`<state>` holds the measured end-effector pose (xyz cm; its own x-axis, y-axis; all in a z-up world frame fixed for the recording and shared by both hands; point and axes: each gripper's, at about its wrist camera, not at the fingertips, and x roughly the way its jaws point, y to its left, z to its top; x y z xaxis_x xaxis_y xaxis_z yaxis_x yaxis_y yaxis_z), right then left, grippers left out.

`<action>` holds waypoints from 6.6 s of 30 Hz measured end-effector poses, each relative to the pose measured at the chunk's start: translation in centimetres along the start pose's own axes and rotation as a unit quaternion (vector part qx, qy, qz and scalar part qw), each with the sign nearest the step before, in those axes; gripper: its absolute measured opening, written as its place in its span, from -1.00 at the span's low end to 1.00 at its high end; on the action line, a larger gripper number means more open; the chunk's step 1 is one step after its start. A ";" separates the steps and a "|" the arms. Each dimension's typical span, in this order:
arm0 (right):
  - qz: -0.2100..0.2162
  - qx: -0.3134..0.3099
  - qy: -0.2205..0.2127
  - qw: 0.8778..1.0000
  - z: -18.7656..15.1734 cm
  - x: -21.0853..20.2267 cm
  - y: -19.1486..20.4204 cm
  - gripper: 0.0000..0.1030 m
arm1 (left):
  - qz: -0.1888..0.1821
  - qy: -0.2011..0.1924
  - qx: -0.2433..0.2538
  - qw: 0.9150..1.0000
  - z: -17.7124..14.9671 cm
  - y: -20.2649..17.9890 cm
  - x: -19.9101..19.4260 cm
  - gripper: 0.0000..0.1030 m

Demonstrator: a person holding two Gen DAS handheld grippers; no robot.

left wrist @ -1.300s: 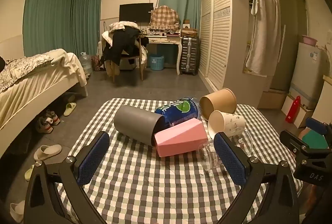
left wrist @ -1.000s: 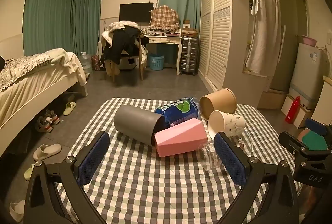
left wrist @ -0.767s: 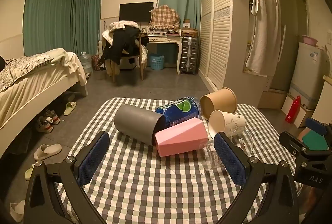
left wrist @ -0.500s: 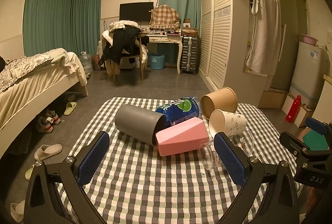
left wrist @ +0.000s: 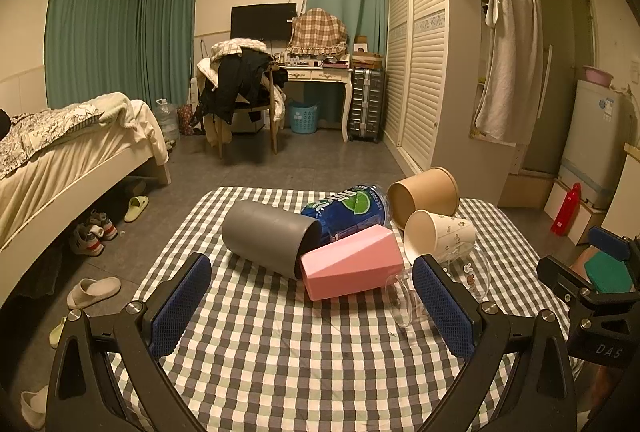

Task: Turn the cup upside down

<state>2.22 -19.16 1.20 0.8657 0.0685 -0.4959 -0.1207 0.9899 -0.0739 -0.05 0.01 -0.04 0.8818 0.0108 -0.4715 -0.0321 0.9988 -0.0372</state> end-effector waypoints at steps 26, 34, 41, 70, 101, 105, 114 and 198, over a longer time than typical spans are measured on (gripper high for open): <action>0.000 0.000 0.001 1.000 -0.1 0.0 0.1 0.99 | 0.000 0.001 0.002 1.000 0.0 0.4 0.4 1.00; 0.001 0.000 0.001 1.000 -0.1 0.1 0.1 0.99 | 0.000 0.001 0.003 1.000 -0.1 0.4 0.4 1.00; 0.001 0.000 0.001 1.000 -0.1 0.1 0.1 0.99 | 0.001 0.002 0.003 1.000 0.0 0.3 0.4 1.00; 0.047 -0.020 0.012 0.999 0.5 0.4 2.2 0.99 | 0.035 0.003 -0.030 0.999 -0.4 6.3 -0.4 1.00; 0.192 -0.338 0.196 0.900 5.9 24.7 26.3 0.78 | 0.153 0.074 -0.132 0.977 -2.0 20.0 5.7 1.00; 0.194 -0.350 0.197 0.895 5.7 24.9 26.9 0.55 | 0.155 0.077 -0.126 0.977 -1.8 20.0 6.0 1.00; 0.225 -0.341 0.166 0.897 6.8 20.2 27.0 0.46 | 0.156 0.072 -0.146 0.974 -1.9 21.5 4.9 1.00; 0.154 0.072 -0.006 0.985 1.8 0.1 -7.1 0.95 | 0.041 0.341 -0.150 0.927 -5.6 -1.0 9.7 0.97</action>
<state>4.04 -25.95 3.27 0.8044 0.3686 -0.4658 -0.3082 0.9294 0.2031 5.94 -1.13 -9.51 0.3723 -0.0493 -0.9268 -0.3043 0.9369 -0.1721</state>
